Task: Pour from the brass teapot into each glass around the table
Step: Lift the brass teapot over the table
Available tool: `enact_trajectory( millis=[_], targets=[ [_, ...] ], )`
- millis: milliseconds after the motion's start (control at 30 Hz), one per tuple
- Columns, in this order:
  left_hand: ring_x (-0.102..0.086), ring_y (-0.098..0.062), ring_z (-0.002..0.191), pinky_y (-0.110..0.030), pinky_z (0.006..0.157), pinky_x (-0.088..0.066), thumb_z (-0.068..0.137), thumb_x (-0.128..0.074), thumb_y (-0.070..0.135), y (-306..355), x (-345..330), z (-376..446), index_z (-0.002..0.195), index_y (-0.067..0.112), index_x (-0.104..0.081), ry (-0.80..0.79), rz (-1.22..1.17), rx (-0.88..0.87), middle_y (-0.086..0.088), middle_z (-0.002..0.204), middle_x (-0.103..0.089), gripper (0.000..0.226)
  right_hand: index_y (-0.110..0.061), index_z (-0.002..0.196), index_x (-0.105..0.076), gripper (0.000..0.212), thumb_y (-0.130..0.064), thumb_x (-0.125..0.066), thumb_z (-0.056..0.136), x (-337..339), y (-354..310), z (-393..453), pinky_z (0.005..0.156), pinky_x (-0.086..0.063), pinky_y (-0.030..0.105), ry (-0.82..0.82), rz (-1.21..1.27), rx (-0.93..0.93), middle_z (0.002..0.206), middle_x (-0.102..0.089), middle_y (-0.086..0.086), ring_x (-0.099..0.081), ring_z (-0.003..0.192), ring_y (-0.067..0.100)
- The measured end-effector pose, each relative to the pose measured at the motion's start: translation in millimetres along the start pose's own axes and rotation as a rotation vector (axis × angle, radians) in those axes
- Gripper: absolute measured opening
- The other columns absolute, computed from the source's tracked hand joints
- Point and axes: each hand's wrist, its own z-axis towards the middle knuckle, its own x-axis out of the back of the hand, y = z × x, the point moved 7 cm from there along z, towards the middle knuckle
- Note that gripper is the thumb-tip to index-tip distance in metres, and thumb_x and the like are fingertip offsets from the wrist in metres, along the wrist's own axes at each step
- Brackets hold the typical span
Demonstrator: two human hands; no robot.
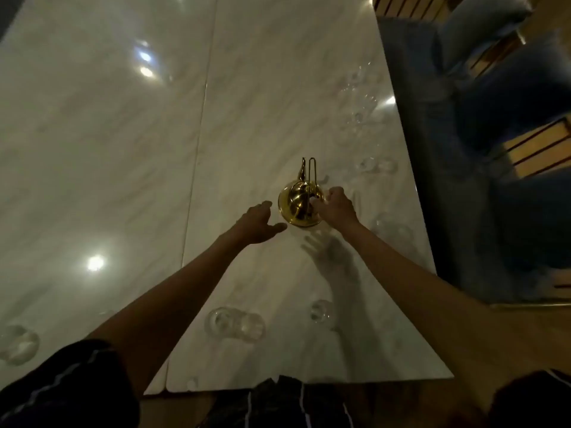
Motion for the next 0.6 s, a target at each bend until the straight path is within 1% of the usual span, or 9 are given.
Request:
enact_trajectory(
  millis=[67,167,233,300,400,467,500,533,600],
  targets=[
    [-0.051,-0.033,0.138,-0.04,0.107,-0.044,0.104,-0.062,0.038,7.9,-4.0,17.0,0.157,0.004,-0.036,-0.021,-0.112,0.029,-0.02,0.153,-0.05,0.068,-0.003,0.138,-0.043,0.062,-0.04,-0.064,0.092,-2.8,1.3,21.3,0.096,-0.047,0.039,-0.012,0.089,-0.067,0.13,-0.058,0.013,-0.056,0.12,0.03],
    [-0.05,-0.031,0.14,-0.038,0.109,-0.043,0.107,-0.058,0.03,9.5,-12.8,39.6,0.156,0.007,-0.04,-0.021,-0.237,0.091,-0.018,0.155,-0.05,0.057,-0.006,0.123,-0.06,0.046,-0.04,-0.061,0.091,-18.2,5.2,51.6,0.089,-0.05,0.036,-0.048,0.208,-0.093,0.117,-0.067,0.01,-0.063,0.111,0.027],
    [-0.051,-0.031,0.138,-0.038,0.108,-0.044,0.107,-0.057,0.03,7.0,-20.6,52.8,0.155,0.009,-0.042,-0.034,-0.29,0.135,-0.017,0.154,-0.051,0.055,-0.01,0.116,-0.065,0.043,-0.042,-0.057,0.089,-31.0,7.9,69.8,0.091,-0.053,0.039,-0.073,0.306,-0.105,0.112,-0.069,0.01,-0.065,0.108,0.027],
    [-0.051,-0.031,0.138,-0.038,0.106,-0.044,0.106,-0.057,0.031,1.3,-31.6,63.9,0.155,0.011,-0.041,-0.046,-0.34,0.186,-0.016,0.154,-0.051,0.055,-0.01,0.112,-0.067,0.041,-0.042,-0.054,0.091,-38.9,9.1,79.8,0.093,-0.054,0.042,-0.063,0.387,-0.12,0.106,-0.071,0.01,-0.067,0.101,0.026],
    [-0.051,-0.03,0.136,-0.035,0.098,-0.046,0.105,-0.059,0.03,-4.3,-40.9,71.8,0.155,0.013,-0.039,-0.046,-0.446,0.247,-0.014,0.153,-0.052,0.056,-0.012,0.101,-0.068,0.031,-0.037,-0.05,0.098,-45.6,6.1,85.0,0.08,-0.053,0.035,-0.04,0.473,-0.112,0.091,-0.069,0.006,-0.064,0.084,0.02],
    [-0.052,-0.029,0.136,-0.033,0.094,-0.044,0.105,-0.059,0.031,-9.2,-45.9,78.7,0.155,0.014,-0.039,-0.039,-0.515,0.258,-0.012,0.151,-0.053,0.056,-0.016,0.096,-0.065,0.031,-0.04,-0.047,0.1,-51.1,5.9,87.8,0.073,-0.05,0.034,-0.034,0.518,-0.109,0.079,-0.063,0.002,-0.059,0.072,0.017],
    [-0.052,-0.03,0.137,-0.034,0.096,-0.045,0.105,-0.06,0.032,-11.3,-48.4,81.9,0.155,0.014,-0.039,-0.043,-0.553,0.265,-0.011,0.151,-0.054,0.058,-0.016,0.097,-0.064,0.033,-0.043,-0.045,0.101,-53.6,6.4,89.6,0.069,-0.049,0.034,-0.03,0.531,-0.117,0.074,-0.059,-0.002,-0.056,0.066,0.014],
    [-0.053,-0.032,0.137,-0.038,0.098,-0.048,0.104,-0.06,0.034,-12.8,-51.1,84.5,0.157,0.014,-0.038,-0.055,-0.588,0.274,-0.012,0.15,-0.055,0.061,-0.016,0.099,-0.063,0.036,-0.047,-0.044,0.1,-56.3,7.1,91.9,0.068,-0.047,0.035,-0.025,0.542,-0.123,0.073,-0.056,-0.004,-0.053,0.064,0.011],
    [-0.051,-0.039,0.139,-0.046,0.107,-0.048,0.103,-0.061,0.037,-15.0,-56.2,86.5,0.159,0.013,-0.034,-0.091,-0.658,0.286,-0.016,0.151,-0.054,0.067,-0.016,0.104,-0.063,0.045,-0.056,-0.043,0.095,-58.6,5.0,92.6,0.075,-0.049,0.042,0.009,0.544,-0.134,0.083,-0.058,-0.005,-0.054,0.073,0.012]
  ],
)
